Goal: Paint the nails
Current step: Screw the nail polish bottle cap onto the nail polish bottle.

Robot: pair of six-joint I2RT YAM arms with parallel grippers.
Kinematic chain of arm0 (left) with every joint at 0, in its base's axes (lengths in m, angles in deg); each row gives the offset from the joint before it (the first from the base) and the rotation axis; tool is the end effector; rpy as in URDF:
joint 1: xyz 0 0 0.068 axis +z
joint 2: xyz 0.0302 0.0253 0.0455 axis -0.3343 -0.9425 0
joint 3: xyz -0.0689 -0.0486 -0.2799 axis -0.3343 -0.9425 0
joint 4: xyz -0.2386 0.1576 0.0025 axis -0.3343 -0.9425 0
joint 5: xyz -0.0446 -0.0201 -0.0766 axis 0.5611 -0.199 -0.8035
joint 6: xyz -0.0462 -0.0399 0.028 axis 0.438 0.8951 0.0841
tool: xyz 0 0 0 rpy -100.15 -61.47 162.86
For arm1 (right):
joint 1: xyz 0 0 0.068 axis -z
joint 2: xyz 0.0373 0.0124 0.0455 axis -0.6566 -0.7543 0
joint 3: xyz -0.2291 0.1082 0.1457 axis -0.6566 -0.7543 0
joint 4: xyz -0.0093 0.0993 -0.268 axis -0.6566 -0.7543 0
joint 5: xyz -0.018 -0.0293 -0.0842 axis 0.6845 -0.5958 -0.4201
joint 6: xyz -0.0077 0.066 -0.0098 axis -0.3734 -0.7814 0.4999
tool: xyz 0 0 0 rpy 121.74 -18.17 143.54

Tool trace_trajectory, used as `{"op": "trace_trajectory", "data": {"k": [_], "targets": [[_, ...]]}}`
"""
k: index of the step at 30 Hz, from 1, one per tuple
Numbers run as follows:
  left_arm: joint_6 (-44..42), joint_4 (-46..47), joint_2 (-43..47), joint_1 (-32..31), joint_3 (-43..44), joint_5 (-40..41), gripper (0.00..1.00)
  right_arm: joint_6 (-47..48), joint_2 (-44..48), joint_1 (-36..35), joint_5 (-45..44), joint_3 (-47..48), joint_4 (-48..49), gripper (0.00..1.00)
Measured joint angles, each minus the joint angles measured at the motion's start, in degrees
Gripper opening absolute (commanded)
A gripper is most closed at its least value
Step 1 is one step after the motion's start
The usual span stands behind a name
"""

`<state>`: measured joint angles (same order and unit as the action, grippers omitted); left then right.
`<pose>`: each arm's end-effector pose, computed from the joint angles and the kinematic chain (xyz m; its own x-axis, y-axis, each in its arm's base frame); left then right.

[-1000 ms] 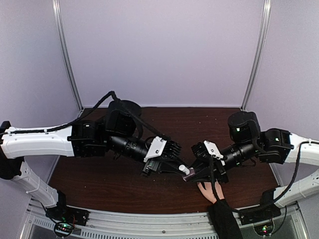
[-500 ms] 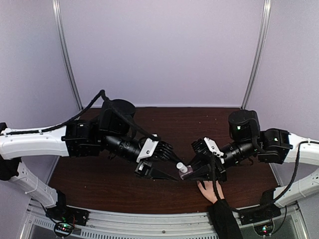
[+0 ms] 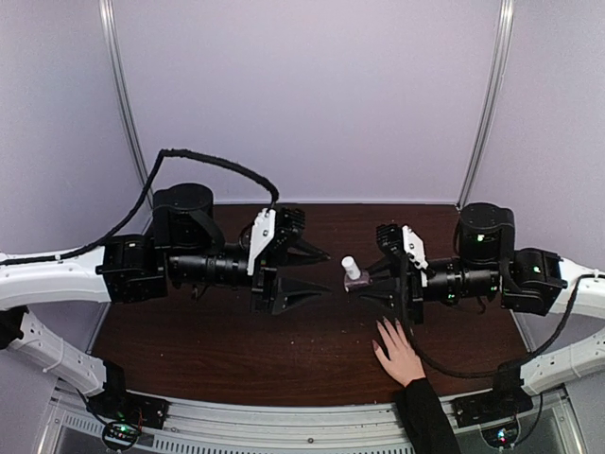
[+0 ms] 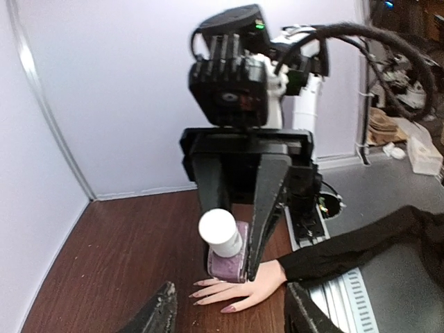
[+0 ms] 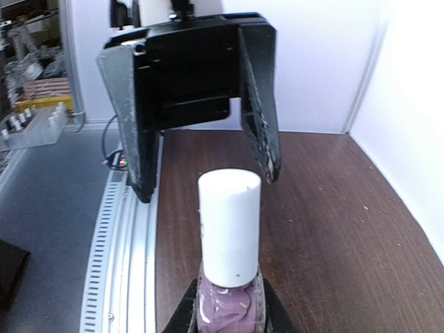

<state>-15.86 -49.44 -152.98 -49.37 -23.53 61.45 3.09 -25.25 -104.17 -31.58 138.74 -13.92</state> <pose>0.1035 -0.3201 0.3791 0.0763 0.1534 -0.9852 0.9971 -0.0045 0.0765 0.0949 0.2372 0.3576 0.0726 -0.2394 -0.9682 -0.9972 0.0003 -0.0749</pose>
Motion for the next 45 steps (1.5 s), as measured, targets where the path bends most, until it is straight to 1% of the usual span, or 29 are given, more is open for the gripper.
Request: {"op": "trace_trajectory", "data": {"k": [2,4,10,14,22,29,35,45], "targets": [[3.7,1.6,-0.1,0.2,0.0,4.0,0.56,-1.2,0.3,0.0,-5.0,-0.3,1.1,0.00],[6.8,2.9,-0.6,0.3,0.2,7.5,0.59,-2.1,0.2,0.0,-9.6,-0.5,2.3,0.00],[12.2,6.6,-3.7,0.3,1.0,12.3,0.60,-3.9,-1.2,0.0,-18.7,-0.7,4.2,0.00],[15.2,7.7,-5.8,0.3,2.0,15.4,0.59,-4.1,-1.8,0.0,-21.7,-0.7,4.7,0.00],[20.2,11.0,-8.9,0.3,4.0,17.8,0.54,-4.4,-2.0,0.0,-23.4,-0.7,5.0,0.00],[22.3,12.5,-10.8,0.3,5.7,17.5,0.46,-5.0,-2.0,0.0,-23.6,-0.7,5.0,0.00],[23.1,13.7,-11.7,0.3,6.0,16.5,0.31,-5.0,-2.0,0.0,-23.7,-0.7,5.0,0.00],[23.9,14.5,-12.1,1.2,6.0,12.8,0.10,-4.8,-1.9,0.0,-22.9,-0.7,5.0,0.00]]}}
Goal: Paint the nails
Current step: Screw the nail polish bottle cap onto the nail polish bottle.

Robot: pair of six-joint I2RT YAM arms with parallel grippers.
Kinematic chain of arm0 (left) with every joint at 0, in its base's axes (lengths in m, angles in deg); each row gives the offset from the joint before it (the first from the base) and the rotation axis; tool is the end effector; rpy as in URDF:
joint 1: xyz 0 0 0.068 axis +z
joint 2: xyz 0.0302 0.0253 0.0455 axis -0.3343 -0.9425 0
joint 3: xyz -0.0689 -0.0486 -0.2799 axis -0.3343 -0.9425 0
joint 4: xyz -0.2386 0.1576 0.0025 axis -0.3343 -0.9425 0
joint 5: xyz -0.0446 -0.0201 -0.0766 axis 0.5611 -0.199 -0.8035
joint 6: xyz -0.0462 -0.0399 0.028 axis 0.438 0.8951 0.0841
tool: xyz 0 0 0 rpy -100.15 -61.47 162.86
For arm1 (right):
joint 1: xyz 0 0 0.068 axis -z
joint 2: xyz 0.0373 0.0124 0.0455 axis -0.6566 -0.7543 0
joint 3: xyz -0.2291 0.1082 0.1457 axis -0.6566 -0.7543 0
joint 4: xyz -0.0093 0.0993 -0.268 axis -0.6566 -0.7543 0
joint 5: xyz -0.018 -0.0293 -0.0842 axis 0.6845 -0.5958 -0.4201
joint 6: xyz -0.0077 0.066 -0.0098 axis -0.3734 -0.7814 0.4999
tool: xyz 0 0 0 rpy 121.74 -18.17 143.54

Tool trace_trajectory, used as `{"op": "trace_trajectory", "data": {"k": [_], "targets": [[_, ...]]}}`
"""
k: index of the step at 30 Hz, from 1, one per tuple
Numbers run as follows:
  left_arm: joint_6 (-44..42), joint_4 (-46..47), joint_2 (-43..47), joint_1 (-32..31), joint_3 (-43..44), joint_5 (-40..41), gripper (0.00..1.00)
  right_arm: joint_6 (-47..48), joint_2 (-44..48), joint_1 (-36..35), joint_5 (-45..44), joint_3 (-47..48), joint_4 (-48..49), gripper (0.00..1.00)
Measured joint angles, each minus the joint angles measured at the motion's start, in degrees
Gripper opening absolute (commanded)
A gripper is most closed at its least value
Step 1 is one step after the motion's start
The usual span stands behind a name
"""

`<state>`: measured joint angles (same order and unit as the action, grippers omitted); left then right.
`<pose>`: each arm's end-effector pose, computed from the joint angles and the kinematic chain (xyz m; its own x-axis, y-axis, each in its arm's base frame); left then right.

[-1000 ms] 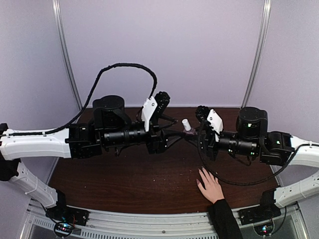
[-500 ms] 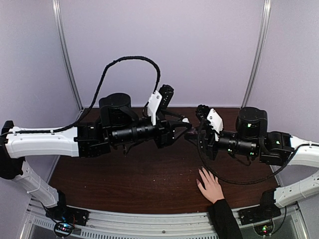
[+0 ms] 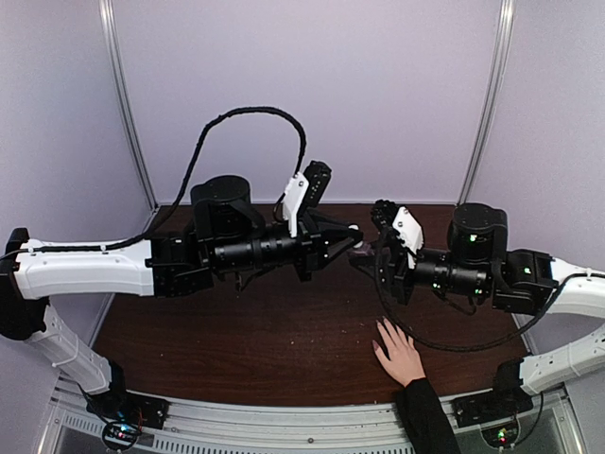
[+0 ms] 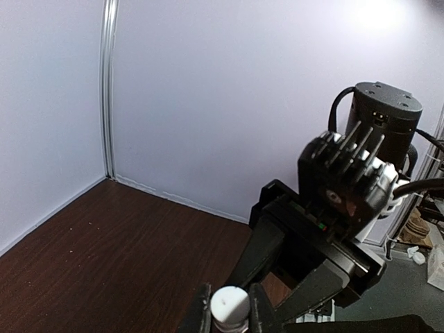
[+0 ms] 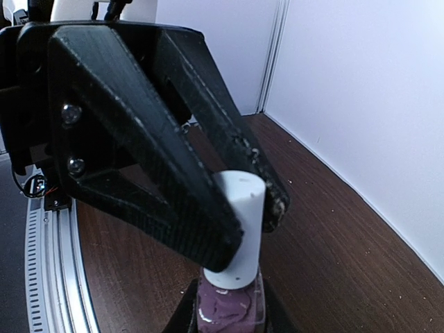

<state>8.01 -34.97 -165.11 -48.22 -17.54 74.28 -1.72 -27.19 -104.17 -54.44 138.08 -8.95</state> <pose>0.1447 -0.3723 0.3788 -0.2755 -0.0534 -0.9598 0.9274 0.2481 -0.2800 0.1204 0.2419 0.3542 -0.0024 -0.2432 -0.9700 -0.9134 0.3953 -0.0969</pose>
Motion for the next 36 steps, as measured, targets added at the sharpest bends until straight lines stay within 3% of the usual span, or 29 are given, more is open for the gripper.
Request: {"op": "trace_trajectory", "data": {"k": [6,14,28,33,36], "targets": [[0.1,0.3,-0.1,0.7,0.0,-3.7,0.02,0.4,0.7,0.1,2.8,0.0,-0.9,0.00],[-1.7,1.4,-0.1,1.9,-0.2,-11.4,0.04,1.1,1.4,1.5,9.7,1.0,-3.0,0.00],[-8.8,2.4,-3.5,4.1,5.2,-40.3,0.04,1.3,2.2,3.2,33.6,4.4,-6.5,0.00],[-9.0,2.5,-5.2,4.4,8.4,-48.5,0.09,1.6,0.9,3.2,39.7,7.0,-7.7,0.00],[-8.0,3.4,-5.8,5.2,8.5,-51.0,0.22,1.8,0.4,3.2,40.4,7.3,-8.2,0.00]]}}
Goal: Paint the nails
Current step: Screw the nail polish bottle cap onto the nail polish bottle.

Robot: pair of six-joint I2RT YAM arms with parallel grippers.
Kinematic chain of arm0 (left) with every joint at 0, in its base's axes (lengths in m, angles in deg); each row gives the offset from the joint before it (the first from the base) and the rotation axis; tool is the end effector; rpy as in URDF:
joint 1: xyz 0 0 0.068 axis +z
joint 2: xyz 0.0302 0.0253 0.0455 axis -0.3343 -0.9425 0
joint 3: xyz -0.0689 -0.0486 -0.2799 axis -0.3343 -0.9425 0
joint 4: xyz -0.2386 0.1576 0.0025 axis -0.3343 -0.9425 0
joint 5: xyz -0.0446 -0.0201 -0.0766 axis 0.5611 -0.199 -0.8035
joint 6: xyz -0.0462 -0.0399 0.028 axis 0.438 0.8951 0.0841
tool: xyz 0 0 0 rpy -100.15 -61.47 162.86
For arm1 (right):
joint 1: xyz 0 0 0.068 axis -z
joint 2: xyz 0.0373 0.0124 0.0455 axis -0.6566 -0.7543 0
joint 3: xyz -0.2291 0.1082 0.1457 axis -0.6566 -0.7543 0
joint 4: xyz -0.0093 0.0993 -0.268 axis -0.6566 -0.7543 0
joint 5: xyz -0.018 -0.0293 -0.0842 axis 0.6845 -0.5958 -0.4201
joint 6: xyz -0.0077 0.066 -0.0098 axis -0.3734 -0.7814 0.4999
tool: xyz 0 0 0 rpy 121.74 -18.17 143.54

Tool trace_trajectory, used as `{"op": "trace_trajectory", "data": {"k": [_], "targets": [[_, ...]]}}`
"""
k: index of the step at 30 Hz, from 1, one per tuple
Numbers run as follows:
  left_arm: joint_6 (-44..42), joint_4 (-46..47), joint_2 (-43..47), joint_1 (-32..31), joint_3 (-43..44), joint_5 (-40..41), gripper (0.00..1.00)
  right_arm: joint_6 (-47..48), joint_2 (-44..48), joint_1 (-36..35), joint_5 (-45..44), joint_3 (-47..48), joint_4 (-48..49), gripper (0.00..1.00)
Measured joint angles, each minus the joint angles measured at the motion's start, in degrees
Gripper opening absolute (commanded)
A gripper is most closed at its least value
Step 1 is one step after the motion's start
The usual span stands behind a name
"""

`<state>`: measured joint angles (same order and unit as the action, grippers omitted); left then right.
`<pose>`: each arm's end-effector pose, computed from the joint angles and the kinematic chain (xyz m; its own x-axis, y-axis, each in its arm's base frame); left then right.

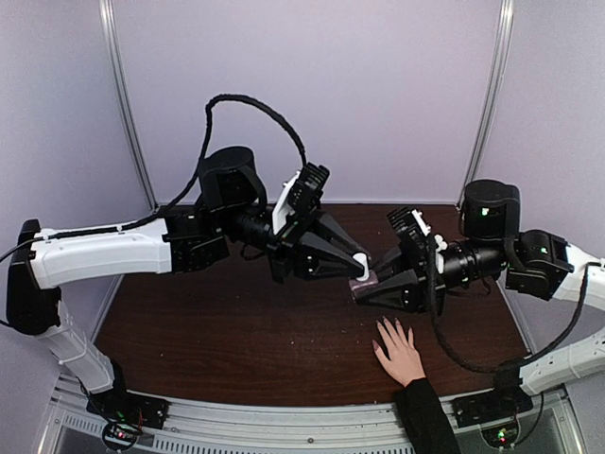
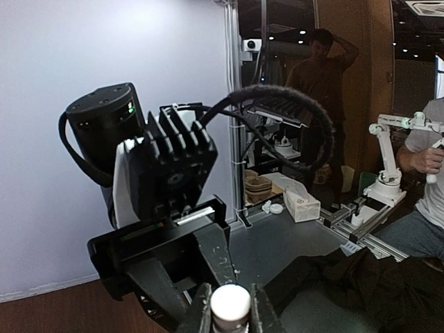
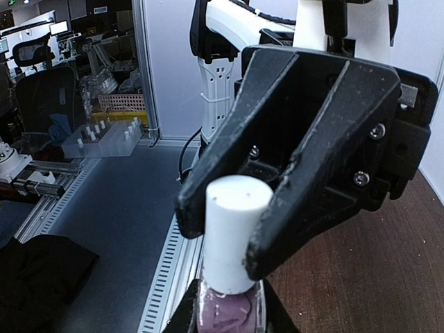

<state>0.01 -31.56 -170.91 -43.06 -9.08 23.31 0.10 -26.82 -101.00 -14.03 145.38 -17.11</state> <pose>0.1450 -0.3788 0.4040 -0.0810 -0.0037 -0.9967 0.8514 -0.5201 -0.0673 0.0931 0.2332 0.3920 0.0200 -0.1706 -0.9851 -0.9738 -0.2267 0.0195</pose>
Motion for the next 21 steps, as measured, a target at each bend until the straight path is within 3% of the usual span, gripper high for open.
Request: {"op": "trace_trajectory", "data": {"k": [4,9,21], "targets": [[1.2,-1.1,-0.4,0.5,-0.1,-0.9,0.42,0.8,0.0,0.0,-0.3,0.1,0.2,0.00],[2.3,-3.9,0.3,1.6,-0.7,2.1,0.56,1.2,0.5,0.3,-1.6,0.3,1.3,0.00],[1.7,-9.2,11.8,3.4,-7.8,28.5,0.60,-0.9,2.8,1.4,-16.0,-4.3,5.9,0.00]]}}
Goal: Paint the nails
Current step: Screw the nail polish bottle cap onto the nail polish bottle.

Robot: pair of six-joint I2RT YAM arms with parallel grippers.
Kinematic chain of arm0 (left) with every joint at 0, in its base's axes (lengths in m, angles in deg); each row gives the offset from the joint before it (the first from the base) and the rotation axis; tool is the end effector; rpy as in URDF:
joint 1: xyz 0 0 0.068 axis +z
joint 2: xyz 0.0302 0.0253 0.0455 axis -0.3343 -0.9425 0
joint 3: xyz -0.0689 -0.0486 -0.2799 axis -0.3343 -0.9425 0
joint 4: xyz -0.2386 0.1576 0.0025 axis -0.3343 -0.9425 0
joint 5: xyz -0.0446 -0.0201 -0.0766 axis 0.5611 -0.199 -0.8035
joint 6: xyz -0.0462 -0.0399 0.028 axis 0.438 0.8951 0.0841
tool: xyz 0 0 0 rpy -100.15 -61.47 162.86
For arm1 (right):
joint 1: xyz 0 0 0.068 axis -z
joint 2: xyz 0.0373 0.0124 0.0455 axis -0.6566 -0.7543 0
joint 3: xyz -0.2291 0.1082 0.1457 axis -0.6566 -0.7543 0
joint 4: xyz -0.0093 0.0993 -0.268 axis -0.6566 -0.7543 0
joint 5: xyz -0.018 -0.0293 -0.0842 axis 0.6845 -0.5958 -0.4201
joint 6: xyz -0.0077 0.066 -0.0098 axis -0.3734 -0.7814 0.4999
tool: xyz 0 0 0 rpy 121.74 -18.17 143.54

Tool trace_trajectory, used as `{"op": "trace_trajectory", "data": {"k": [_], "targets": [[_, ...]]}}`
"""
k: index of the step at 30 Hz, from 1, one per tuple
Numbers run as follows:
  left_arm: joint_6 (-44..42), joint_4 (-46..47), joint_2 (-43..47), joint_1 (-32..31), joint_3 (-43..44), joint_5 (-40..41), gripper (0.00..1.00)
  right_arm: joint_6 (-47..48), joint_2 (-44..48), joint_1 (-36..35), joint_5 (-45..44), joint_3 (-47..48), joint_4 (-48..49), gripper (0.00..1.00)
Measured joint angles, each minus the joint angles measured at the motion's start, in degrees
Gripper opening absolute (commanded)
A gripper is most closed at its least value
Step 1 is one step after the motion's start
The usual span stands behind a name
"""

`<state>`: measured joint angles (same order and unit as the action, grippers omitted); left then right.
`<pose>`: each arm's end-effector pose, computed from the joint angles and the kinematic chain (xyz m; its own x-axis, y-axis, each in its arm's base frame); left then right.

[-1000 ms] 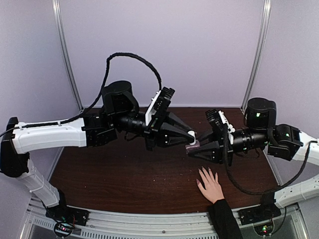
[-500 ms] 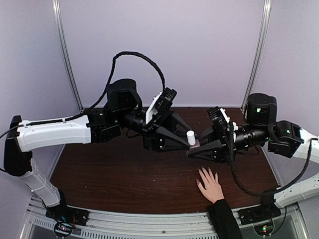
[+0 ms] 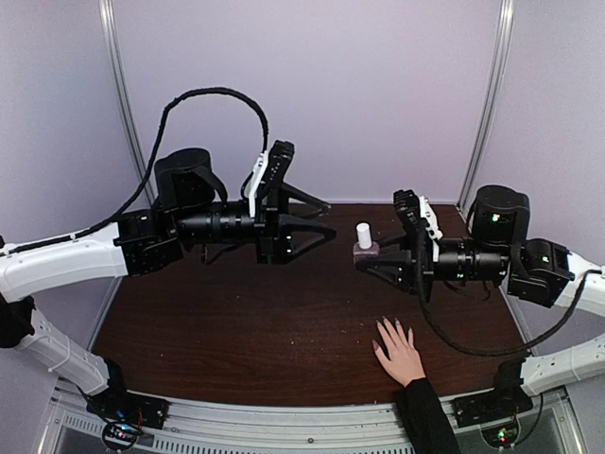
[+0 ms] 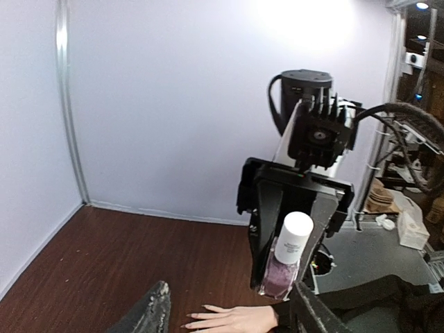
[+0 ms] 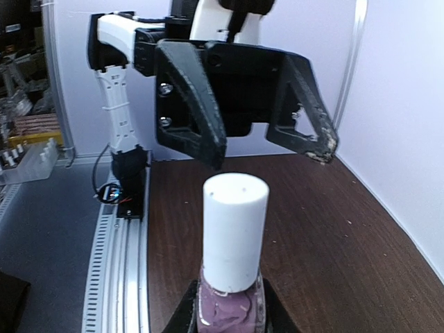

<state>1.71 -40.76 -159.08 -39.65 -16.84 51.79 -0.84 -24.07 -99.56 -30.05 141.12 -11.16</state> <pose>0.1629 -0.3254 0.4093 -0.1718 0.0000 -0.9851 0.9851 0.0131 -0.1718 0.1096 0.2246 0.3846 0.0417 -0.1429 -0.9889 -0.9959 0.0739 -0.0527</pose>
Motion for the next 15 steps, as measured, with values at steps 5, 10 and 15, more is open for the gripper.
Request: {"op": "trace_trajectory", "data": {"k": [5,10,15], "targets": [[1.3,-1.6,1.0,0.0,-0.9,10.3,0.61,-1.6,0.1,0.1,-11.8,-0.8,0.5,0.00],[2.7,-2.6,1.0,0.0,-1.4,14.6,0.61,-2.6,-0.5,0.1,-17.8,-1.0,0.5,0.00],[4.1,-2.4,-0.5,-0.1,-1.0,14.4,0.60,-3.0,-2.5,0.2,-21.1,-0.9,0.0,0.00]]}}
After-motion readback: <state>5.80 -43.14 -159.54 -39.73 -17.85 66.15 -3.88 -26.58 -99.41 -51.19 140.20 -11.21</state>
